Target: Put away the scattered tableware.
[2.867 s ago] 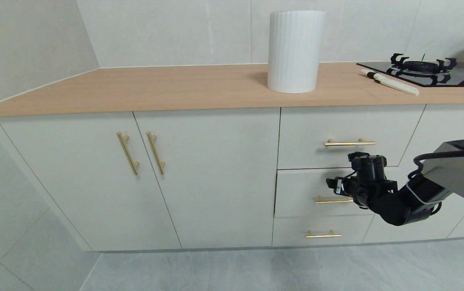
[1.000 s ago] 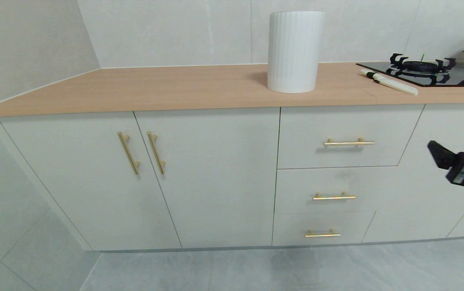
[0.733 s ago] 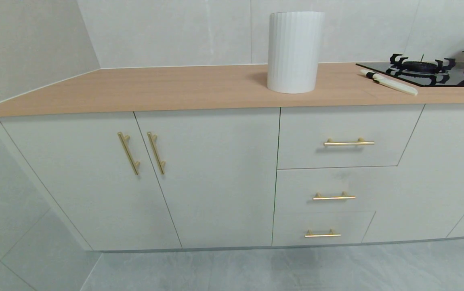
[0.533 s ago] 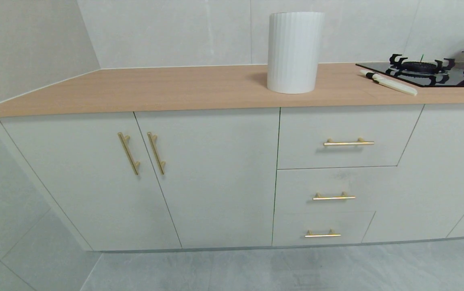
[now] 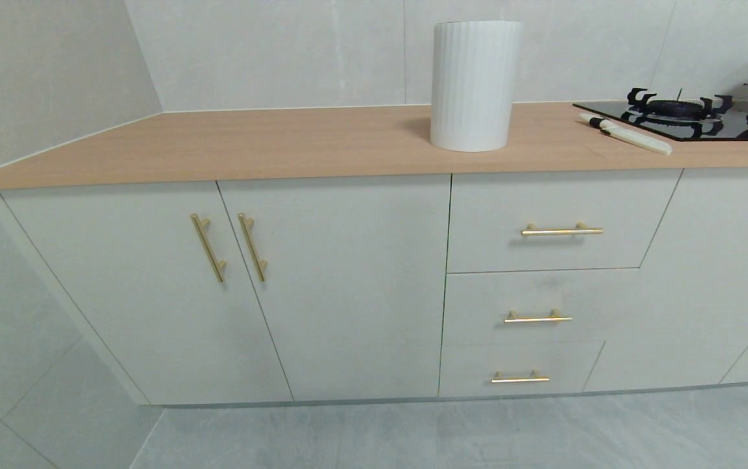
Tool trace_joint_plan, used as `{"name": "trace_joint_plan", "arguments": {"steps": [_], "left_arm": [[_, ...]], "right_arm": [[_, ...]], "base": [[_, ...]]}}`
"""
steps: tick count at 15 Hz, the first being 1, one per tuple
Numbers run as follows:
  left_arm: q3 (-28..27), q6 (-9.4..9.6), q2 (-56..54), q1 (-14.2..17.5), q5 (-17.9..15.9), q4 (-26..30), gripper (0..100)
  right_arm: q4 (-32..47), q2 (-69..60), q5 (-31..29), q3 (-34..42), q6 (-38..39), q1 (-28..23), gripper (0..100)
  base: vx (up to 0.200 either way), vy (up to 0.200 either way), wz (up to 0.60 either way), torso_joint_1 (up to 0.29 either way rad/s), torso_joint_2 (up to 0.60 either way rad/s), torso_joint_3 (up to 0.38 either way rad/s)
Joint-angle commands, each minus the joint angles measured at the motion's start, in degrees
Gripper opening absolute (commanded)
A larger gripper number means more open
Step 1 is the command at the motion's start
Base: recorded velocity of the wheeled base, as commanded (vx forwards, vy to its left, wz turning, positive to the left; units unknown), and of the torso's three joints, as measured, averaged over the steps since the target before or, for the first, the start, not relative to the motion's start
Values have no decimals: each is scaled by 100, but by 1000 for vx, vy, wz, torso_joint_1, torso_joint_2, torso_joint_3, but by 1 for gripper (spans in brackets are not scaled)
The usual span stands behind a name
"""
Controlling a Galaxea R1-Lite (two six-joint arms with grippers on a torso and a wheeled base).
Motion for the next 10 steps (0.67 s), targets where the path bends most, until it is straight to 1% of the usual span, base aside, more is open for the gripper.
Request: {"name": "trace_joint_plan", "arguments": {"steps": [1,2,3,4,5,6,8,10], "left_arm": [[1,-2,2,-1,6,-2,100],[1,-2,2,-1,-3,-2,100],[1,-2,2,-1,6,-2,100],[1,-2,2,7,-3,-2,100],[1,-2,2,7,6,-2,100],[1,-2,2,-1,6,-2,100],[1,-2,2,-1,-3,-2,100],[1,-11,2,7,6,-2,100]], "right_arm": [[-30,-245,810,547,460,-47,100],[-21,-245,1390,547,820,-47,100],[216,-245,1830,547,908,-47,100],[383,-236,2005,547,917,-47,100],[330,-236,2041,547,917,-38,100],[322,-236,2480,547,908,-20,100],[752,-236,3157,521,943,-20,100],[621,-236,3201,539,961,-20,100]], "base": [[0,0,0,0,0,0],[0,0,0,0,0,0],[0,0,0,0,0,0],[0,0,0,0,0,0],[0,0,0,0,0,0],[0,0,0,0,0,0],[0,0,0,0,0,0],[0,0,0,0,0,0]]}}
